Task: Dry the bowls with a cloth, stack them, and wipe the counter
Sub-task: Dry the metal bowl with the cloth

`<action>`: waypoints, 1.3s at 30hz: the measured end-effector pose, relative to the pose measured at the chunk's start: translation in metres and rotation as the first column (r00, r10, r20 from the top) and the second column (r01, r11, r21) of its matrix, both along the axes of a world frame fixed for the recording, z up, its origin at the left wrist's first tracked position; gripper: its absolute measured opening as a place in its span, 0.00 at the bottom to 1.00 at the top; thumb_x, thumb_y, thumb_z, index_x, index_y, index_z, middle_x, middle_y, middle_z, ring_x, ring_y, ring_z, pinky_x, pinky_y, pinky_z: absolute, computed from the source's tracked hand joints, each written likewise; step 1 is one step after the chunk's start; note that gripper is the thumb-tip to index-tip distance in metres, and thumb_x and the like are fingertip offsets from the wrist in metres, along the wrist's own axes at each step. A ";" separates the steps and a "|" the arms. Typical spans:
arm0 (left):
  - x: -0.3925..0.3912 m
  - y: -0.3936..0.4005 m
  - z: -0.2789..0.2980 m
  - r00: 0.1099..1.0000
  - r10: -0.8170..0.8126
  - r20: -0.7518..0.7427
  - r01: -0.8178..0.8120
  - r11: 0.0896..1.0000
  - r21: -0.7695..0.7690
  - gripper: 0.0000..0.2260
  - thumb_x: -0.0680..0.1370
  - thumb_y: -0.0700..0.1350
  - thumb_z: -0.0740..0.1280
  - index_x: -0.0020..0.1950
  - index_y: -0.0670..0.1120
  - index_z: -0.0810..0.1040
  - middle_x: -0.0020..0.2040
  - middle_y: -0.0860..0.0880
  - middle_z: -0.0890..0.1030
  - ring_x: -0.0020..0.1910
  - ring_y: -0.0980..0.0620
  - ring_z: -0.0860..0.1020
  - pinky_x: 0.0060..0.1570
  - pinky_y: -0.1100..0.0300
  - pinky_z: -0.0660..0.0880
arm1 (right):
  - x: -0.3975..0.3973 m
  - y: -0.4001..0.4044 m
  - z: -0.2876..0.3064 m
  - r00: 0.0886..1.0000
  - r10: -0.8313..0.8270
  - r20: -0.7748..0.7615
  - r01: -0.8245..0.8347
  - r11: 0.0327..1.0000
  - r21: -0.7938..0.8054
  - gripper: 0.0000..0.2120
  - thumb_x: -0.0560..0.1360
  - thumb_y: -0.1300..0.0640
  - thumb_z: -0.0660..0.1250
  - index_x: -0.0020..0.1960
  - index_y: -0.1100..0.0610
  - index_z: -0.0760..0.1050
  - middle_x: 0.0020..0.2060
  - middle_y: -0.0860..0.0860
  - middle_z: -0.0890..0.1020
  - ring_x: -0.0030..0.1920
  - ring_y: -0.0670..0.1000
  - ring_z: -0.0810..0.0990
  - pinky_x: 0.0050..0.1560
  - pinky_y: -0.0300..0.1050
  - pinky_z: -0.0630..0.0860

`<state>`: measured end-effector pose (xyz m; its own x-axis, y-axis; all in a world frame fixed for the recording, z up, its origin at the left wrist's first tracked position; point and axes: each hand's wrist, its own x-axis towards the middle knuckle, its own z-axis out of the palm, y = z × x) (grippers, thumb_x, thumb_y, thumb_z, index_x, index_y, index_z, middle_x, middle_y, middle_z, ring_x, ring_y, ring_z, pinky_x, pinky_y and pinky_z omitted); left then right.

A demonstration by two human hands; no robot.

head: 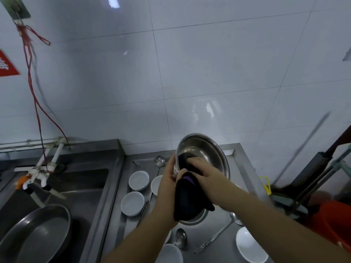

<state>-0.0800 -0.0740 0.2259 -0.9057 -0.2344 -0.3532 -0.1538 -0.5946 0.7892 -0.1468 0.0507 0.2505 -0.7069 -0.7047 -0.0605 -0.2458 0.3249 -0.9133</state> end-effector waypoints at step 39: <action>-0.003 0.008 -0.013 0.986 0.055 0.159 -0.075 0.989 0.127 0.20 0.86 0.50 0.62 0.65 0.37 0.84 0.60 0.38 0.86 0.61 0.42 0.84 0.59 0.52 0.78 | -0.019 0.061 -0.012 0.451 0.028 0.892 0.723 0.575 -0.384 0.20 0.81 0.44 0.67 0.52 0.60 0.89 0.45 0.58 0.88 0.38 0.56 0.88 0.36 0.48 0.84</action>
<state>-0.0830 -0.0659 0.2126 -0.8221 -0.2333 -0.5193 -0.2253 -0.7044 0.6731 -0.1657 0.1119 0.2389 -0.7967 -0.4744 -0.3745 0.6020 -0.5668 -0.5625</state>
